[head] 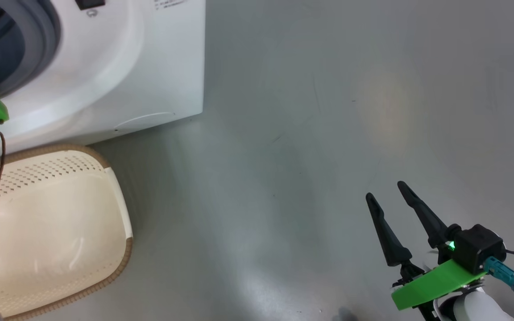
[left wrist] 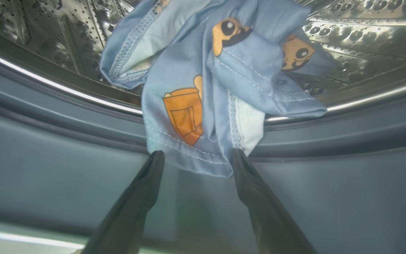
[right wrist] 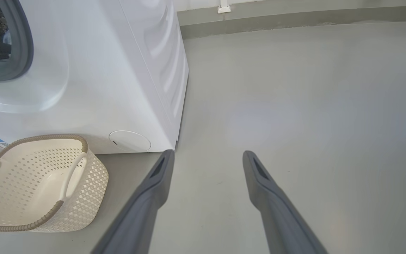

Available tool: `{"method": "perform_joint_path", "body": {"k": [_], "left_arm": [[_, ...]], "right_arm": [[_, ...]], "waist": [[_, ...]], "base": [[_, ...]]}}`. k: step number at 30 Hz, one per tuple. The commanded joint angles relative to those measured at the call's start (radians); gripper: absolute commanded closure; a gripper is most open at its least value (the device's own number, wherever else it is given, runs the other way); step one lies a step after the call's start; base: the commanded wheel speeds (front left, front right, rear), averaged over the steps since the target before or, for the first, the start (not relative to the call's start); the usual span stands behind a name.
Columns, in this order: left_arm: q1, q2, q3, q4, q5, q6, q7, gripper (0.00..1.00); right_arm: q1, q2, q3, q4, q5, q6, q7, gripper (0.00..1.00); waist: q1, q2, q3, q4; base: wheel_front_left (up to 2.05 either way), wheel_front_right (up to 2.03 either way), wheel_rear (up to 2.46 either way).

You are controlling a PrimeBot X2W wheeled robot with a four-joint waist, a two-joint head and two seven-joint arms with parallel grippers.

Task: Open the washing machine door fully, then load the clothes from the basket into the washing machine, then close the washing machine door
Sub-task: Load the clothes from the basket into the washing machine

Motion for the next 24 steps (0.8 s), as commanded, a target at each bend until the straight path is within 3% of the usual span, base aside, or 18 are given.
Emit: {"method": "perform_joint_path", "body": {"k": [1,14,24], "left_arm": [[-0.027,0.048,0.019,0.012,-0.013,-0.007,-0.016,0.0],[-0.095,0.048,0.003,0.13,-0.026,-0.038,-0.057,0.0],[-0.129,0.073,-0.019,0.174,-0.019,-0.03,-0.064,0.0]], "right_arm": [[0.039,-0.022,0.017,-0.023,0.001,0.009,-0.005,0.0],[0.077,-0.041,0.007,-0.038,0.0,0.009,-0.005,0.0],[0.105,-0.046,-0.001,-0.049,-0.002,0.009,-0.005,0.0]], "waist": [[0.0,0.0,-0.005,-0.004],[0.0,0.0,-0.004,-0.018],[0.0,0.0,0.006,-0.036]], "base": [[0.0,0.0,0.0],[0.0,0.0,0.0],[0.0,0.0,0.0]]}}
